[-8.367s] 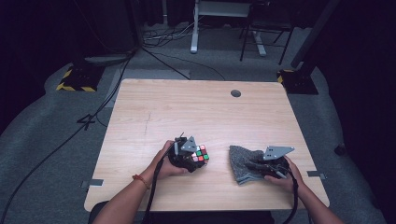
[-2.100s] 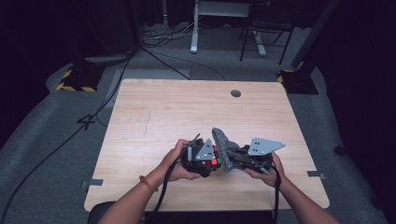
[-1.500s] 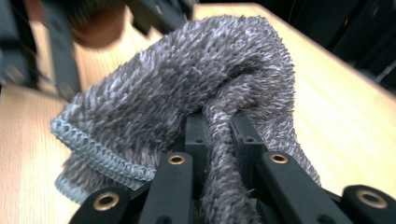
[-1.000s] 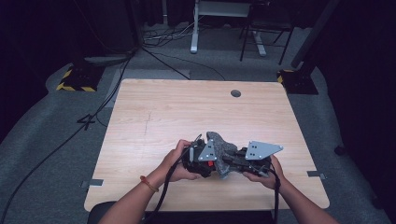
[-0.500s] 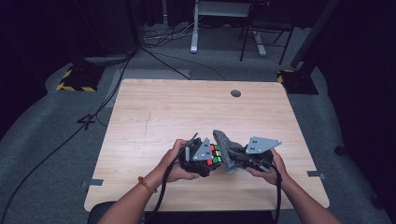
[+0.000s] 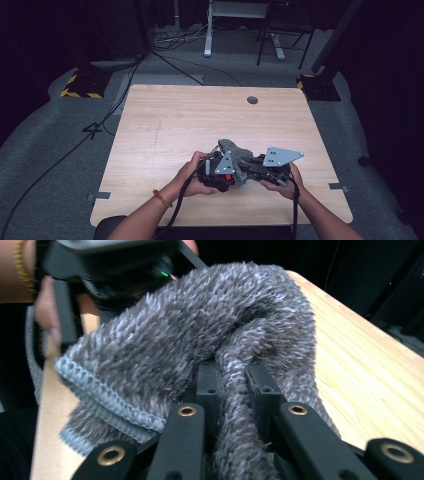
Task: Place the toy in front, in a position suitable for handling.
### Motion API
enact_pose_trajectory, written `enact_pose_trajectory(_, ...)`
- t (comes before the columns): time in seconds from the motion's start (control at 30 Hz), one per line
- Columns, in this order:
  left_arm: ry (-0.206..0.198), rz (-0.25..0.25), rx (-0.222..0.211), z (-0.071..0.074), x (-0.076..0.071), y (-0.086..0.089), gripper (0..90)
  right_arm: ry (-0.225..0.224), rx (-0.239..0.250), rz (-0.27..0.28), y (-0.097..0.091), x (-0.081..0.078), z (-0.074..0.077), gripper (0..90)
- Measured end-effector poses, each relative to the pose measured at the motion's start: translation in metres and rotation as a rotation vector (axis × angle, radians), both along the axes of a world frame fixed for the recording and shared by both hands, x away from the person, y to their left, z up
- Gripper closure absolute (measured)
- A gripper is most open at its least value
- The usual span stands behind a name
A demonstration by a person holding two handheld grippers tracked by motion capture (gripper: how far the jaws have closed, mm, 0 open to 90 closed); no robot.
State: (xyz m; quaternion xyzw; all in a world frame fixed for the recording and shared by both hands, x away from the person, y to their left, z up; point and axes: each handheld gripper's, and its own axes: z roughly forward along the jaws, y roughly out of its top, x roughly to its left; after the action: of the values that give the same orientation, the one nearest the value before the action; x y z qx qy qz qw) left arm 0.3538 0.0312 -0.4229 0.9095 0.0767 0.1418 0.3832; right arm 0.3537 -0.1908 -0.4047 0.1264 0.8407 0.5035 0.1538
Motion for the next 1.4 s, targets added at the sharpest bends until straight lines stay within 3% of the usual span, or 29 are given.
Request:
enact_pose_trajectory(0.1, -0.011, -0.001, -0.019, 0.005, -0.002, 0.006, 33.7, 0.021, -0.043, -0.036, -0.005, 0.008, -0.009, 79.5)
enact_pose_trajectory(0.17, -0.026, 0.002, -0.03, 0.009, -0.003, 0.01, 33.6, 0.052, -0.049, -0.039, -0.01, 0.011, -0.014, 79.5)
enact_pose_trajectory(0.3, -0.038, 0.005, -0.037, 0.014, -0.004, 0.017, 33.6, 0.07, -0.058, -0.03, -0.011, 0.009, -0.016, 79.6)
enact_pose_trajectory(0.43, -0.023, 0.031, -0.032, 0.011, -0.001, 0.022, 33.6, 0.051, -0.039, 0.011, -0.002, -0.003, -0.009, 79.7)
enact_pose_trajectory(0.5, -0.007, 0.029, -0.033, 0.008, 0.0, 0.02, 33.7, 0.021, -0.039, 0.017, 0.003, -0.008, -0.006, 79.6)
enact_pose_trajectory(0.63, 0.012, -0.004, -0.008, 0.001, -0.004, 0.006, 33.6, -0.015, -0.011, 0.008, 0.004, -0.011, -0.002, 79.5)
enact_pose_trajectory(0.73, 0.002, -0.028, 0.02, 0.0, -0.011, -0.005, 33.6, -0.046, -0.017, -0.013, 0.002, -0.012, 0.0, 79.4)
enact_pose_trajectory(0.83, 0.005, -0.043, -0.014, 0.005, -0.011, -0.003, 33.6, -0.031, -0.012, -0.043, -0.005, -0.005, -0.002, 79.5)
enact_pose_trajectory(1.0, -0.023, -0.014, -0.07, 0.017, -0.011, 0.012, 33.6, -0.007, -0.049, -0.08, -0.011, 0.005, -0.011, 79.5)
enact_pose_trajectory(1.07, -0.02, -0.003, -0.095, 0.021, -0.009, 0.019, 33.6, 0.005, -0.052, -0.072, -0.011, 0.006, -0.013, 79.5)
enact_pose_trajectory(1.13, -0.04, 0.017, -0.088, 0.023, -0.007, 0.023, 33.7, 0.006, -0.065, -0.058, -0.008, 0.004, -0.014, 79.5)
enact_pose_trajectory(1.23, -0.015, 0.038, -0.095, 0.02, -0.001, 0.029, 33.6, -0.008, -0.077, -0.037, -0.003, -0.001, -0.014, 79.5)
enact_pose_trajectory(1.4, -0.011, 0.04, -0.043, 0.011, -0.001, 0.021, 33.6, -0.007, -0.045, 0.0, -0.001, -0.007, -0.008, 79.5)
